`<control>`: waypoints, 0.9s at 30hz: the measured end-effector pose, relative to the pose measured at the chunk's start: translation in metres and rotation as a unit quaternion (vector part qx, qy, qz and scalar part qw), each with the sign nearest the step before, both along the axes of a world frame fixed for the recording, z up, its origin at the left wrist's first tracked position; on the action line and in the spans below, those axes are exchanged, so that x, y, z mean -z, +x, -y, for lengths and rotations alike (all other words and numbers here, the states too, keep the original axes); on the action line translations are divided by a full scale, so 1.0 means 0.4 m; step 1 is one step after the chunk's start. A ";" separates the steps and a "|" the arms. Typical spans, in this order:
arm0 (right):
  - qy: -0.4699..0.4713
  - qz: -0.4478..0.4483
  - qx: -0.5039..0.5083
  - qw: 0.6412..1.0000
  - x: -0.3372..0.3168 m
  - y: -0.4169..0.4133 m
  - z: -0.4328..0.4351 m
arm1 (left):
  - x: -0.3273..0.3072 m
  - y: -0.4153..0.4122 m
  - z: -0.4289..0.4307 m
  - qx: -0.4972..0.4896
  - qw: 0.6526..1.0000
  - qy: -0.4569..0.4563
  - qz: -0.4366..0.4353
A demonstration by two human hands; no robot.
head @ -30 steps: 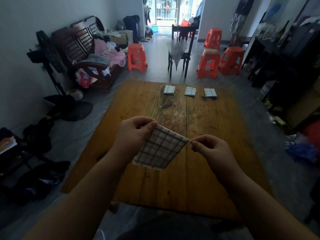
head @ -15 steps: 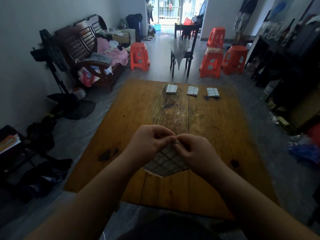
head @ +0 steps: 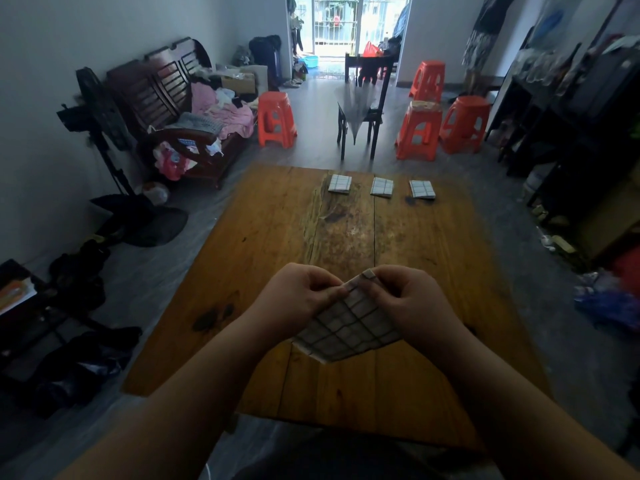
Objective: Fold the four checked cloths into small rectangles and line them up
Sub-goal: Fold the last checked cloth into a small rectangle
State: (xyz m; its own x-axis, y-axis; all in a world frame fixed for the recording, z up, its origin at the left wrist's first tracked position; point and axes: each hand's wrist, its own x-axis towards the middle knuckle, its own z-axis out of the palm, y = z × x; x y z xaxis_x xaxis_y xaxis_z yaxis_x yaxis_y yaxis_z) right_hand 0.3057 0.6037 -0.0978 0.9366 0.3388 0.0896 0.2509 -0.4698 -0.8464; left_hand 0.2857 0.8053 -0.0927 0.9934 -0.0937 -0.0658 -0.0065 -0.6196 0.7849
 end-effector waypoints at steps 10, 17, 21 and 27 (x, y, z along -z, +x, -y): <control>0.118 -0.035 0.104 0.987 -0.035 0.037 0.074 | 0.036 -0.002 -0.048 -0.030 1.000 0.005 0.007; 0.139 -0.059 0.136 0.979 -0.025 0.036 0.093 | 0.045 0.004 -0.076 -0.047 0.998 0.004 0.040; 0.129 -0.064 0.107 0.984 -0.020 0.022 0.077 | 0.012 0.016 -0.049 0.002 0.999 -0.026 0.018; 0.129 -0.083 0.084 0.985 -0.019 0.004 0.063 | -0.009 0.022 0.020 0.088 0.996 0.018 -0.017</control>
